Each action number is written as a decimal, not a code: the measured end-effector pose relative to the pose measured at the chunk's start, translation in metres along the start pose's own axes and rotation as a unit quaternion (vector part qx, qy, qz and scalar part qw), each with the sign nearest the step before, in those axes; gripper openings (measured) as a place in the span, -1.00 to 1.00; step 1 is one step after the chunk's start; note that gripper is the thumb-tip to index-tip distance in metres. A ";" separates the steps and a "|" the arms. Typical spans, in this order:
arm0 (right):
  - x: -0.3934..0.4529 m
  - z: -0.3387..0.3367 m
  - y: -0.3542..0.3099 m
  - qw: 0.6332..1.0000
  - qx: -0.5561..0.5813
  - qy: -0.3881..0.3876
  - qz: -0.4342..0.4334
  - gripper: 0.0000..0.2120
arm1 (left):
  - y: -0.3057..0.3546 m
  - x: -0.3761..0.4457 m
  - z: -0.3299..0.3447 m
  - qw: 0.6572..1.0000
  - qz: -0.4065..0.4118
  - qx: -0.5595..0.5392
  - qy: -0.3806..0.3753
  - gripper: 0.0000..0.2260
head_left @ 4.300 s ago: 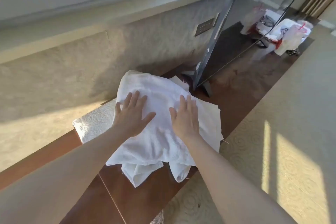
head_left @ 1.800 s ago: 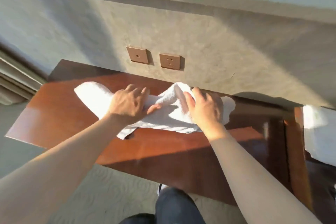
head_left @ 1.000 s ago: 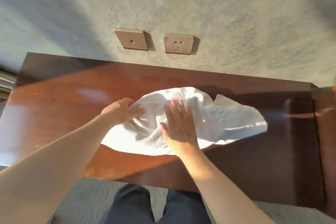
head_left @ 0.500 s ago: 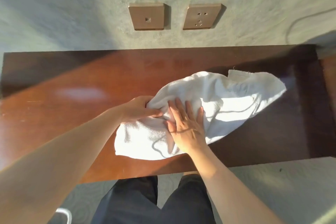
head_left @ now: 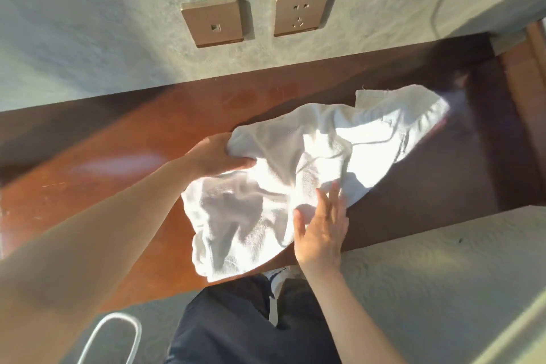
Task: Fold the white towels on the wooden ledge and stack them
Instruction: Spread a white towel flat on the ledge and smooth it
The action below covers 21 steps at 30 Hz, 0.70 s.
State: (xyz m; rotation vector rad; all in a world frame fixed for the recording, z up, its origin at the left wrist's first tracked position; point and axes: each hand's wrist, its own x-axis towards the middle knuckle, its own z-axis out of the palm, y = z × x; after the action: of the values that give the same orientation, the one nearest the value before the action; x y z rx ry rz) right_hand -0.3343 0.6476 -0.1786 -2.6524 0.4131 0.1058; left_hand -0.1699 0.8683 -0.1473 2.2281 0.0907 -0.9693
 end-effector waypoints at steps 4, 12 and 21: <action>-0.017 0.004 -0.007 0.991 0.130 0.025 0.013 -0.36 | 0.005 -0.005 0.005 0.997 0.000 0.075 0.033 -0.48; -0.029 -0.002 -0.033 0.915 0.289 -0.053 0.276 -0.36 | -0.020 -0.014 0.019 0.956 0.002 0.218 0.196 -0.40; -0.075 0.037 -0.091 0.717 0.482 -0.061 0.500 -0.19 | -0.093 -0.029 -0.027 0.979 -0.019 0.190 0.066 -0.28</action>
State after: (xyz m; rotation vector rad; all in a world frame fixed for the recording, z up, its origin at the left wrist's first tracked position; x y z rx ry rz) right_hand -0.3780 0.7616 -0.1624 -1.1618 1.3657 0.2921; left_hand -0.2042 0.9614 -0.1682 2.6505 0.0069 -0.9166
